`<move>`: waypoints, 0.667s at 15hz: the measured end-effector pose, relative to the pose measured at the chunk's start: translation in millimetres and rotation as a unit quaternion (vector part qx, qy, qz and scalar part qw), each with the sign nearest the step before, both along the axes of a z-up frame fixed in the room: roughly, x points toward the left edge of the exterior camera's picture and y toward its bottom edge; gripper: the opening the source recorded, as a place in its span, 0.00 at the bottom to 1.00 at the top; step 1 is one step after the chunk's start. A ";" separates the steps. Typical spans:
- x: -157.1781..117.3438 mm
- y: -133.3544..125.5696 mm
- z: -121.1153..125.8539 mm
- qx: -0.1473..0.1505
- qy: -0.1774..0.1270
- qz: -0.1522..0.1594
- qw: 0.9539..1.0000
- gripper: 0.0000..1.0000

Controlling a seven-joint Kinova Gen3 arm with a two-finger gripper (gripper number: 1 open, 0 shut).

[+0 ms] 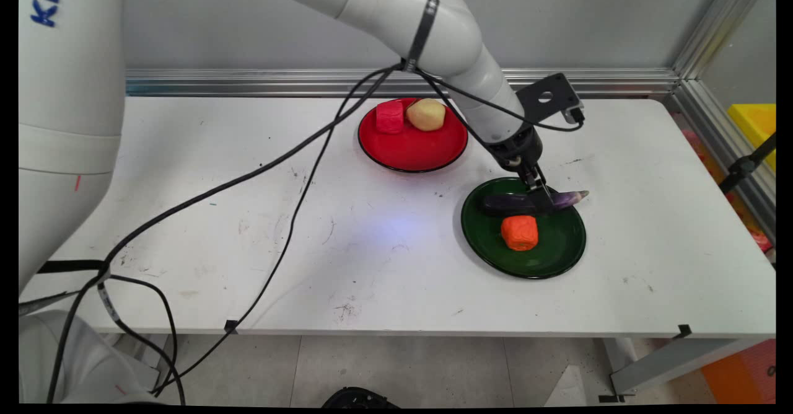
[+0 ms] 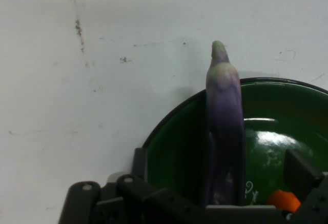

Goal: Pick up the eggplant from the green plate

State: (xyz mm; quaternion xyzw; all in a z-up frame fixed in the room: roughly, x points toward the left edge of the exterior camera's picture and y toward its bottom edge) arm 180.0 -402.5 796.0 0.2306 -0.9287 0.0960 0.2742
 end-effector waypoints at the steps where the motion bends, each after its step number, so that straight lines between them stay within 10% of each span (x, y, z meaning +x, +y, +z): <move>1: -2.8 -0.5 -3.5 0.002 -0.002 0.002 1.000 1.00; 8: -14.6 -0.7 -21.8 0.013 -0.012 0.007 1.000 1.00; 9: -15.2 -0.5 -23.0 0.013 -0.013 0.006 1.000 0.00; 10: -15.3 -0.1 -23.9 0.013 -0.014 0.004 1.000 0.00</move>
